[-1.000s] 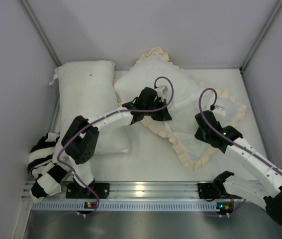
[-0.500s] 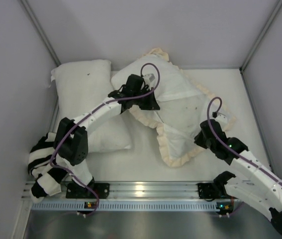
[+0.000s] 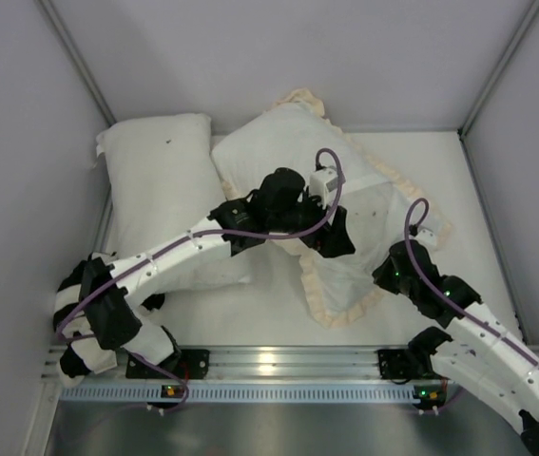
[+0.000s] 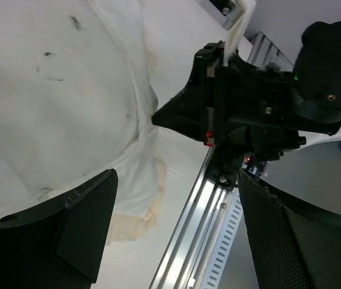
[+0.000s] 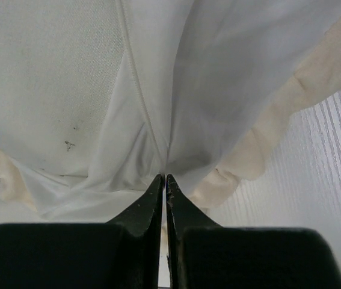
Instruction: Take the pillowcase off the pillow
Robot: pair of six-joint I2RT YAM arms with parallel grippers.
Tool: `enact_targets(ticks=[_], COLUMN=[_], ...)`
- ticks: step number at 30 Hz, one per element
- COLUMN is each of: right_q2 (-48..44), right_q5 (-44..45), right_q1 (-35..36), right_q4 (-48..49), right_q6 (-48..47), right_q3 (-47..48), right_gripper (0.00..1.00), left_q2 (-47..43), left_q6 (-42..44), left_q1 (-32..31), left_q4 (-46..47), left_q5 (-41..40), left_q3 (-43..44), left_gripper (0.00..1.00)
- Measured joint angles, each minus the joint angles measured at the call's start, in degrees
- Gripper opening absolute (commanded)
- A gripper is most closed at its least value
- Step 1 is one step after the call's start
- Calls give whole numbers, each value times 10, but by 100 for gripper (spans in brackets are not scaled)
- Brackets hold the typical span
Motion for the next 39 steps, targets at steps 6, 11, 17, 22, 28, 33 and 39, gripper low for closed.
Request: enact_targets(ticks=[6, 11, 17, 22, 28, 33, 39], right_q2=[-35, -54, -73, -82, -79, 1, 109], right_q5=[-9, -22, -34, -38, -29, -17, -2], right_q1=[0, 0, 0, 0, 0, 0, 0], right_q4=[1, -3, -4, -6, -19, -27, -31], right_q6=[3, 5, 6, 8, 10, 15, 37], right_q3=[-7, -14, -22, -22, 19, 120, 185], right_gripper=[0, 0, 0, 44, 99, 99, 99], left_q2=[-3, 61, 120, 127, 106, 92, 91], left_q6=[-31, -53, -87, -103, -105, -101, -98], left_q1=[-18, -29, -39, -42, -42, -41, -37], left_q4=[9, 8, 7, 15, 48, 85, 129], left_q5=[-45, -122, -168, -186, -185, -165, -123], left_q3=[-20, -27, -27, -28, -65, -100, -122], left_gripper=[81, 84, 87, 82, 64, 41, 21])
